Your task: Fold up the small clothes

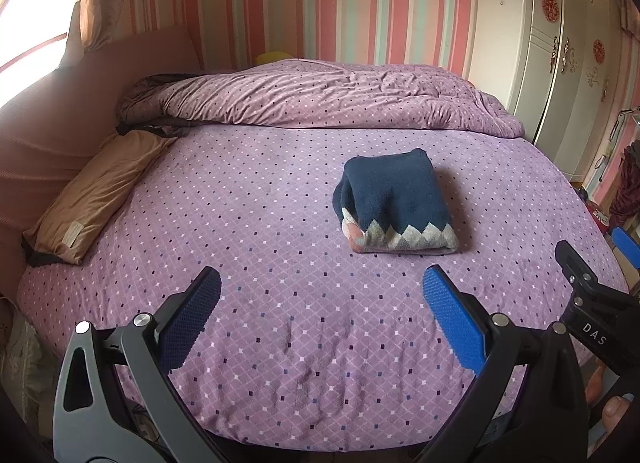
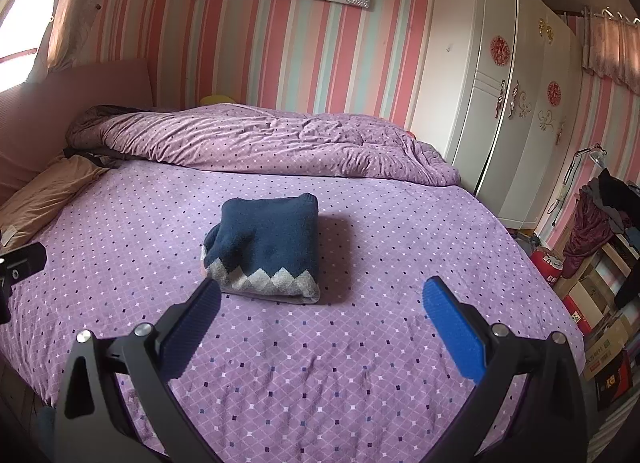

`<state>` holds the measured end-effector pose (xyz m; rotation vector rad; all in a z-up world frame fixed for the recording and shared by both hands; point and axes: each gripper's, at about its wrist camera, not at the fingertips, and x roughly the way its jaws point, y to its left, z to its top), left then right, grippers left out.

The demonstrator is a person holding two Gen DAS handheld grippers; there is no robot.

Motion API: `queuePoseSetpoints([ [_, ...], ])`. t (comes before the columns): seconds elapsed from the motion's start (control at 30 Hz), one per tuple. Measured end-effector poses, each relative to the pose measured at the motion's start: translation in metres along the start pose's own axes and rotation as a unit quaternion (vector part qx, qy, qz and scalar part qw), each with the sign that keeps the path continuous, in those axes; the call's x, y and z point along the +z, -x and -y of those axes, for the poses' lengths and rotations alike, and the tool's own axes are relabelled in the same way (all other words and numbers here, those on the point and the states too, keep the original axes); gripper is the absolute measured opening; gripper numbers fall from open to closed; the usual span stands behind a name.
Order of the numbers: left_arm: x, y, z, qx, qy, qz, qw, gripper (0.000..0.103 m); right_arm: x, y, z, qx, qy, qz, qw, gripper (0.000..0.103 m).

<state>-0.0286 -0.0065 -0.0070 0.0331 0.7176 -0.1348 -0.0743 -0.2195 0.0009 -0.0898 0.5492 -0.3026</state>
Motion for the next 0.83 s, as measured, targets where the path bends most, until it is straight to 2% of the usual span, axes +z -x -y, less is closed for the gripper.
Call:
queuePoseSetpoints([
  [0.83, -0.0011, 0.0019, 0.0065, 0.009, -0.011, 0.005, 0.9999, 0.100, -0.0007, -0.0013, 0.0057, -0.005, -0.001, 0.000, 1.000, 0.101],
])
